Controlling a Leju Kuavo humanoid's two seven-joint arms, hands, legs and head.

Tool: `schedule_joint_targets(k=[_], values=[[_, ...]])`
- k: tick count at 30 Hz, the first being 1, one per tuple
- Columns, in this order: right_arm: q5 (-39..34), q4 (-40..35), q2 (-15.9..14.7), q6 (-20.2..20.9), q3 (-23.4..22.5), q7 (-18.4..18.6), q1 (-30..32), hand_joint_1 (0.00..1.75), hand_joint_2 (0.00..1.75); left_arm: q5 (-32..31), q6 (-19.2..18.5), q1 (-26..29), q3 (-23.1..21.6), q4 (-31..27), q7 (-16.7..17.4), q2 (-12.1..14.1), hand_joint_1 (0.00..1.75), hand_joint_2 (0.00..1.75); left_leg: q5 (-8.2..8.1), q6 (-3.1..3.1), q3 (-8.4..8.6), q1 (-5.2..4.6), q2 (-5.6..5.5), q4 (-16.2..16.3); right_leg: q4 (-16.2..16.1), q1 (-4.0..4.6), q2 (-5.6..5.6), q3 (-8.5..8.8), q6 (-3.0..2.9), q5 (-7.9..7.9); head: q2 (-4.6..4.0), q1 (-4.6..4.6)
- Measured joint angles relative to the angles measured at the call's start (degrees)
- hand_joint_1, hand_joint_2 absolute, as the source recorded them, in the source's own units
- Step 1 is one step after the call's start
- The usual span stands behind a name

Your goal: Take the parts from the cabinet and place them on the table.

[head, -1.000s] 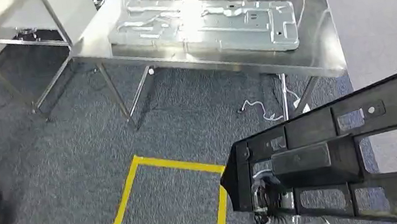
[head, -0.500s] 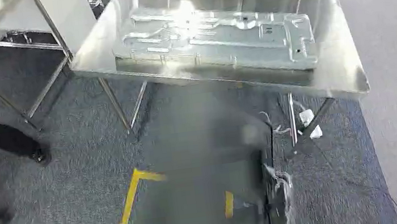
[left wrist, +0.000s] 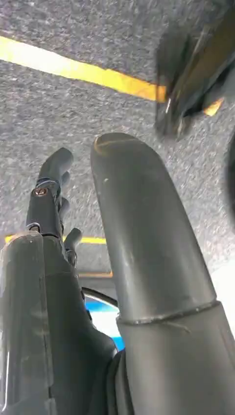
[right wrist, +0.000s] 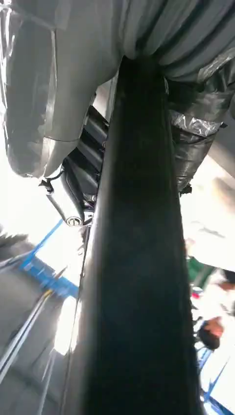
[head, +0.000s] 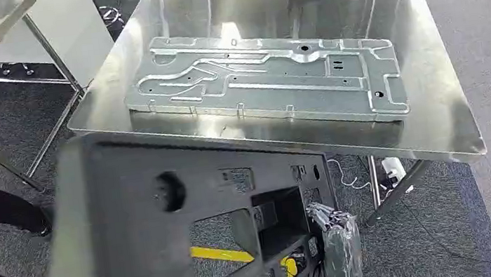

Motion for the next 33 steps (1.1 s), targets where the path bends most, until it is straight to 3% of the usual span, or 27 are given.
schedule_joint_targets(k=[1,2,3,4,5,6,8,9,11,12,13,15,16,17,18,19,20,21,23,25,26,27,29,30,31,32,33], values=[[2.3,-0.3,0.2,0.0,-0.4,0.4,0.0,1.75,1.75,-0.2,0.0,0.3,0.0,0.0,0.2,0.1,0.0,0.0,-2.15,0.07,-1.74,-0.15,0.0,-1.1,-0.4,0.0,0.19,1.57,0.02,-0.94,0.0,-0.02],[4.8,-0.6,0.4,0.0,-0.7,1.3,0.0,1.75,1.75,-0.4,0.0,0.4,0.0,0.0,0.2,0.2,0.0,0.0,-2.36,0.31,-3.16,-0.31,0.0,-3.1,-0.7,0.01,0.33,3.18,0.1,-1.9,0.0,0.0],[7.3,-0.8,0.4,0.0,-0.8,2.6,0.0,1.75,1.75,-0.7,-0.1,0.5,0.0,0.0,0.4,0.2,0.0,0.0,0.69,0.77,-4.47,-0.57,0.0,-6.4,-1.1,0.01,0.34,4.94,0.24,-3.15,0.0,-0.02],[9.3,-1.0,0.4,0.0,-0.9,3.9,-0.1,1.75,1.75,-0.8,-0.1,0.8,0.0,0.0,0.5,0.3,0.0,0.0,8.39,1.56,-5.6,-1.05,0.0,-10.1,-1.4,0.11,0.3,6.21,0.44,-4.24,0.0,-0.02],[11.7,-1.0,0.4,0.0,-1.1,5.9,-0.2,1.75,1.75,-1.1,-0.2,1.2,0.0,0.0,0.6,0.5,0.0,0.0,18.51,2.17,-6.48,-1.42,-0.27,-12.0,-1.0,0.17,0.41,7.13,0.69,-5.27,0.0,0.04],[13.6,-1.1,0.2,0.0,-1.1,7.6,-0.2,1.75,1.75,-1.2,-0.3,1.2,0.0,0.0,0.6,0.6,0.0,0.0,19.66,2.19,-6.41,-1.6,-0.34,-12.5,-1.3,0.29,0.82,7.58,1.2,-6.31,0.0,-0.02],[16.0,-1.9,0.0,-0.1,-1.0,10.3,-0.3,1.75,1.75,-1.4,-0.4,0.9,0.0,0.0,0.8,0.6,0.0,0.0,18.44,2.78,-5.6,-1.77,-0.28,-12.2,-1.9,0.1,0.77,8.53,1.96,-6.53,0.0,-0.09],[16.8,-2.2,-0.1,-0.1,-0.9,11.4,-0.6,1.75,1.75,-1.4,-0.4,0.6,0.0,0.0,0.8,0.6,0.0,0.0,18.15,3.16,-4.88,-1.73,-0.27,-13.0,0.0,0.16,0.68,7.5,2.26,-4.7,0.0,0.02],[18.7,-2.4,-0.6,-0.1,-0.4,14.2,-1.0,1.75,1.75,-1.7,-0.5,0.4,-0.1,0.0,0.8,0.5,0.0,0.0,17.61,3.61,-2.21,-0.94,-0.38,-15.2,8.5,0.18,-0.16,2.75,2.81,-1.35,0.0,0.07],[19.6,-2.4,-1.0,-0.1,-0.2,15.9,-1.3,1.75,1.75,-1.7,-0.5,0.3,-0.1,0.0,0.8,0.5,0.0,0.0,17.16,3.72,-0.96,-0.87,-0.36,-16.1,12.1,0.05,-0.34,-0.08,3.02,-1.87,0.02,0.02],[20.7,-2.4,-1.6,-0.1,0.0,18.1,-1.4,1.75,1.75,-1.9,-0.6,0.2,-0.1,0.0,0.9,0.5,0.0,0.0,16.6,3.71,0.38,-0.84,-0.37,-16.8,14.6,-0.16,-0.41,-2.78,3.24,-4.08,0.0,0.04],[23.1,-2.2,-3.0,-0.1,0.3,22.5,-1.4,1.75,1.75,-2.0,-0.7,0.2,-0.1,0.0,0.8,0.5,0.0,0.0,15.19,3.7,3.06,-0.75,-0.44,-17.7,15.7,-0.47,-0.47,-6.27,3.87,-9.76,0.0,0.07],[24.3,-2.1,-3.8,-0.1,0.3,24.2,-1.4,1.75,1.75,-2.2,-0.8,0.2,-0.1,0.0,0.8,0.5,0.0,0.0,14.33,3.66,4.47,-0.69,-0.53,-17.9,14.7,-0.62,-0.55,-7.4,4.17,-10.93,0.0,0.04],[24.9,-2.0,-4.8,-0.1,0.3,25.2,-1.4,1.75,1.75,-2.3,-0.9,0.2,-0.1,0.0,0.8,0.5,0.0,0.0,13.27,3.5,5.94,-0.63,-0.63,-17.9,12.2,-0.72,-0.64,-7.96,4.37,-10.09,0.0,0.07],[25.2,-1.9,-5.6,-0.1,0.2,25.6,-1.3,1.75,1.75,-2.4,-0.9,0.2,-0.1,0.0,0.9,0.4,0.0,0.0,12.24,3.24,7.25,-0.58,-0.68,-17.9,9.0,-0.79,-0.77,-8.0,4.43,-7.29,0.0,0.06],[25.3,-1.8,-6.3,0.0,-0.2,25.7,-1.2,1.75,1.75,-2.4,-1.0,0.3,-0.1,0.1,0.9,0.4,0.0,0.0,11.18,3.09,8.68,-0.57,-0.67,-17.9,4.9,-0.86,-0.87,-7.96,4.28,-1.84,0.0,0.07],[25.3,-1.7,-6.7,0.1,-0.6,25.5,-1.0,1.75,1.75,-2.4,-1.0,0.5,-0.1,0.1,0.9,0.4,0.0,0.0,10.4,2.9,8.88,-0.58,-0.65,-18.0,2.3,-0.88,-1.05,-8.24,4.0,4.61,0.0,0.07],[25.3,-1.5,-7.1,0.3,-1.8,24.9,-0.7,1.75,1.75,-2.6,-1.2,0.3,-0.1,0.2,0.9,0.4,0.0,0.0,9.41,2.35,10.07,-0.76,-1.0,-17.4,2.2,-0.3,-1.26,-8.41,3.39,5.89,0.0,-0.02],[25.3,-1.8,-7.7,0.6,-4.1,24.5,-0.4,1.75,1.75,-2.8,-1.2,-0.3,-0.1,0.2,0.9,0.4,0.0,0.0,8.72,1.57,10.81,-0.66,-0.87,-17.6,2.5,-0.04,-1.04,-7.86,2.07,5.26,0.0,0.02],[25.3,-1.9,-8.0,0.9,-5.9,25.0,-0.4,1.75,1.75,-2.9,-1.3,-0.6,-0.1,0.2,0.8,0.4,0.0,0.0,10.24,0.87,9.24,-0.54,-0.84,-15.1,1.6,-0.23,-0.85,-6.66,1.4,4.93,0.0,0.02],[25.2,-1.9,-8.2,1.0,-6.8,25.2,-0.4,1.75,1.75,-2.9,-1.3,-0.6,-0.1,0.2,0.8,0.4,0.0,0.0,10.76,0.76,7.56,-0.44,-0.58,-11.6,0.9,-0.31,-1.0,-5.72,1.05,4.7,0.0,0.02],[25.2,-2.0,-8.4,1.1,-7.3,25.2,-0.5,1.75,1.75,-2.9,-1.4,-0.7,-0.1,0.2,0.8,0.3,0.0,0.0,10.07,0.64,5.31,-0.43,-0.39,-8.0,0.5,-0.33,-1.03,-5.08,0.77,4.53,0.0,-0.02],[25.3,-2.0,-8.9,2.1,-8.0,27.0,-0.6,1.75,1.75,-2.9,-1.5,-0.7,-0.1,0.3,0.7,0.3,0.0,0.0,5.75,0.49,0.1,-0.41,-0.34,-1.3,0.2,-0.2,-0.98,-3.99,0.28,3.79,0.0,0.0],[25.1,-2.0,-9.6,2.8,-8.7,28.3,-0.5,1.75,1.75,-3.1,-1.6,-0.7,-0.1,0.3,0.6,0.3,0.0,0.0,3.64,0.47,-2.23,-0.41,-0.31,0.7,0.2,-0.13,-0.87,-3.44,0.29,3.26,0.0,0.02],[24.4,-2.0,-10.2,3.5,-9.3,29.1,-0.5,1.75,1.75,-3.2,-1.6,-0.7,-0.1,0.3,0.6,0.3,0.0,0.0,3.57,0.44,-3.26,-0.41,-0.3,0.5,0.2,-0.08,-0.78,-2.93,0.32,2.83,0.0,0.0],[23.0,-1.9,-11.2,4.4,-10.6,29.4,-0.6,1.75,1.75,-3.4,-1.6,-0.7,-0.2,0.3,0.5,0.4,0.0,0.0,5.47,0.57,-3.53,-0.43,-0.3,-1.5,0.2,-0.04,-0.72,-2.25,0.37,2.35,0.0,0.0],[21.5,-1.7,-11.9,5.0,-11.8,28.9,-0.8,1.75,1.75,-3.6,-1.7,-0.6,-0.2,0.3,0.5,0.5,0.0,0.0,8.97,0.82,-3.0,-0.49,-0.29,-5.0,0.2,0.0,-0.7,-1.59,0.48,1.87,0.0,0.0]])
